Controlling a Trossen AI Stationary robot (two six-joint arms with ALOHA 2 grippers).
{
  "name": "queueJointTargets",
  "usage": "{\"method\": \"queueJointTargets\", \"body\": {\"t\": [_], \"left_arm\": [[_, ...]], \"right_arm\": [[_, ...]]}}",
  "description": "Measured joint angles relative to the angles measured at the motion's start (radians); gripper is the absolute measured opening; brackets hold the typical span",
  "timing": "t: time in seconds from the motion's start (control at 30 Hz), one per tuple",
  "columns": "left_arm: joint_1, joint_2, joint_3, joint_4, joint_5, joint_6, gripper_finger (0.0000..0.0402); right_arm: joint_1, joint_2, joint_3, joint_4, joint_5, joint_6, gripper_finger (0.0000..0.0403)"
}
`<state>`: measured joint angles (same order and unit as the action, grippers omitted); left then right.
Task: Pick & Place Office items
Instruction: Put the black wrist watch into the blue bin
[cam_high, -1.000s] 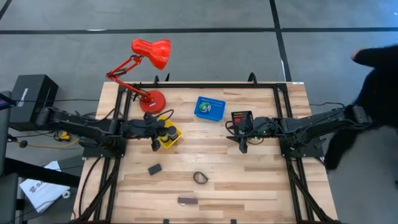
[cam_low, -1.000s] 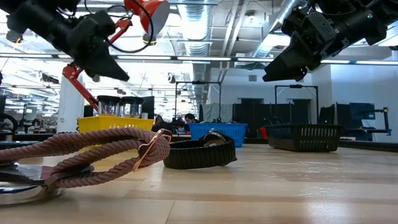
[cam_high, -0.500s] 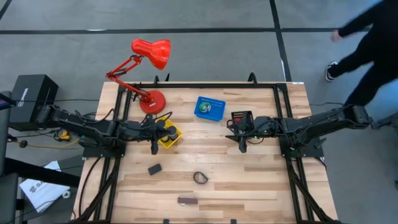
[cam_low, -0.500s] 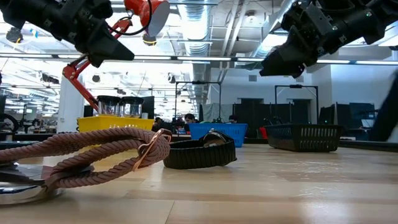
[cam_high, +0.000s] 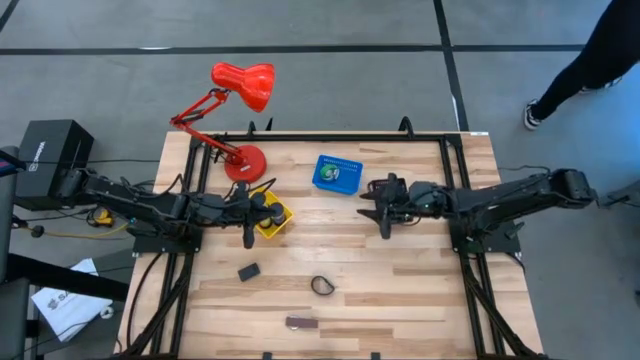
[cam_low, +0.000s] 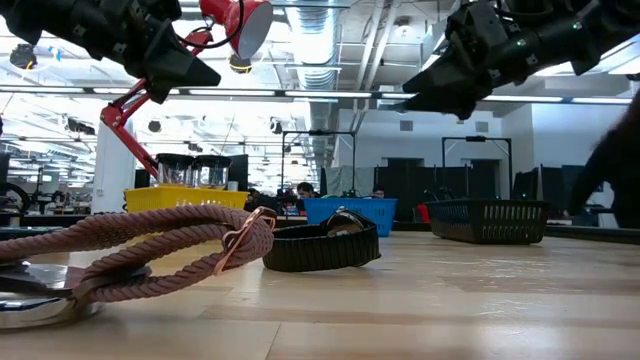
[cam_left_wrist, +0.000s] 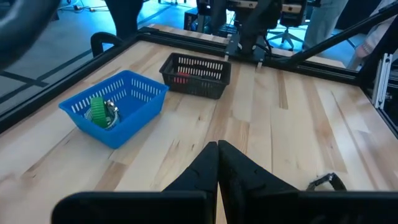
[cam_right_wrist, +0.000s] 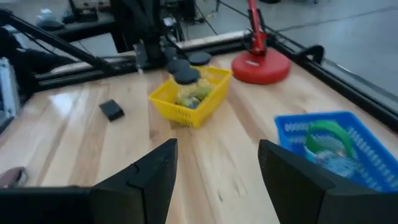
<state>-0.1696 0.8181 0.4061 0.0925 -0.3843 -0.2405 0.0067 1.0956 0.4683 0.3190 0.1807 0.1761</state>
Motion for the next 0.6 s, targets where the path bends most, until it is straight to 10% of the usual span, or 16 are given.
{"method": "queueJointTargets", "body": {"t": [0.33,0.6], "left_arm": [[0.0,0.0,0.0,0.006,0.0,0.0,0.0001],[0.001,0.0,0.0,0.006,0.0,0.0,0.0001]], "right_arm": [[0.008,0.283,0.092,0.181,-0.176,-0.101,0.0214],[0.1,0.559,0.409,-0.129,-0.288,-0.205,0.0214]]}}
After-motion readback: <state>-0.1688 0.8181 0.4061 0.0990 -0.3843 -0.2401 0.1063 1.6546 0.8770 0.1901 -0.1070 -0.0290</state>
